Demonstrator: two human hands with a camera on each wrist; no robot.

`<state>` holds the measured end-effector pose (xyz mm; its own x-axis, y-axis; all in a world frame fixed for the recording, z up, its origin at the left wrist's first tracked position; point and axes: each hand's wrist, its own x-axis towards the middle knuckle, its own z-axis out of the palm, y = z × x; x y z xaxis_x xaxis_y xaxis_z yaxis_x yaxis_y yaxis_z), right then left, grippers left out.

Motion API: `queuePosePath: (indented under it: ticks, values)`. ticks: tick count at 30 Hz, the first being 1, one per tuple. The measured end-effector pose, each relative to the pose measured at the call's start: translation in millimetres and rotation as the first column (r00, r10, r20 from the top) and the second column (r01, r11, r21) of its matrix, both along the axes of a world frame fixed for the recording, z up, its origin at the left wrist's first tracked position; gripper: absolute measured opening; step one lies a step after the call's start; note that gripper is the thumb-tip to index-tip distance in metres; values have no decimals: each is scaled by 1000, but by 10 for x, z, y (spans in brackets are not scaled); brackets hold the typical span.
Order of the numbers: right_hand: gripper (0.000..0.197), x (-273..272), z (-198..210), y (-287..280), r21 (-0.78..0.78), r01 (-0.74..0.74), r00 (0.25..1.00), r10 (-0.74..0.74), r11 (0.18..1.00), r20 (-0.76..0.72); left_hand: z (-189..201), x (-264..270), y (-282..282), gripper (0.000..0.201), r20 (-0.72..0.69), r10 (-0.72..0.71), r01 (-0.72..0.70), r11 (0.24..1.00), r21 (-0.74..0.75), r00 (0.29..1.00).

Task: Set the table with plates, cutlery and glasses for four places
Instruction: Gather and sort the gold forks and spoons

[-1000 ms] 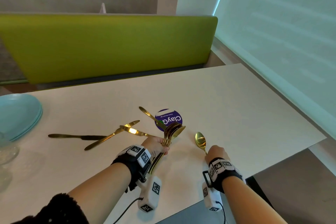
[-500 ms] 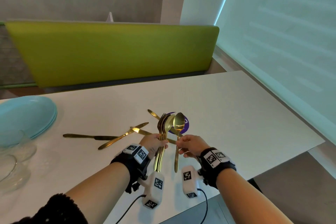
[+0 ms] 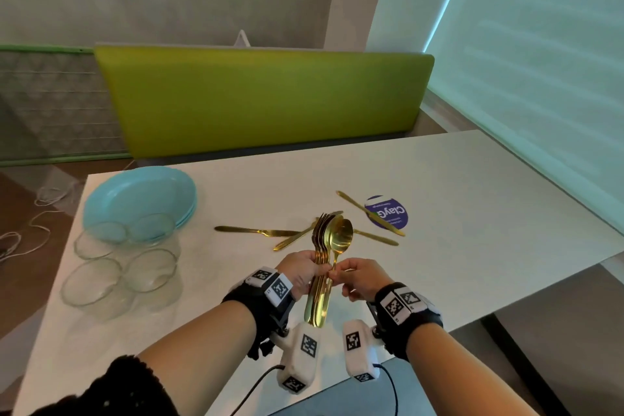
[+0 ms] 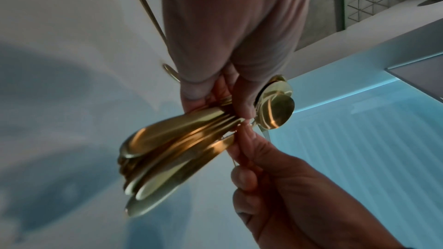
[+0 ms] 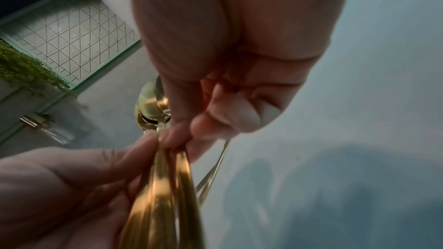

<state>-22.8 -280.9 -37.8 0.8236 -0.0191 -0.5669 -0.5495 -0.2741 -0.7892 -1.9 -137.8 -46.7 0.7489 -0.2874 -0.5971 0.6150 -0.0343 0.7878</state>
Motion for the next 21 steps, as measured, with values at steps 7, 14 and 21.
queuePosePath:
  ticks: [7, 14, 21]
  values:
    - [13, -199, 36, 548, 7, -53, 999, 53, 999, 11, -43, -218, 622, 10, -3, -32, 32, 999, 23, 999]
    - [15, -254, 31, 856, -66, -42, 998, 46, 997, 51, -54, -325, 880, 15, -59, -27, 27, 1000, -8, 998]
    - [18, -333, -69, 983, 2, -30, 1000, 30, 1000, 10, -107, -428, 1031, 15, -87, -39, 37, 999, -22, 995]
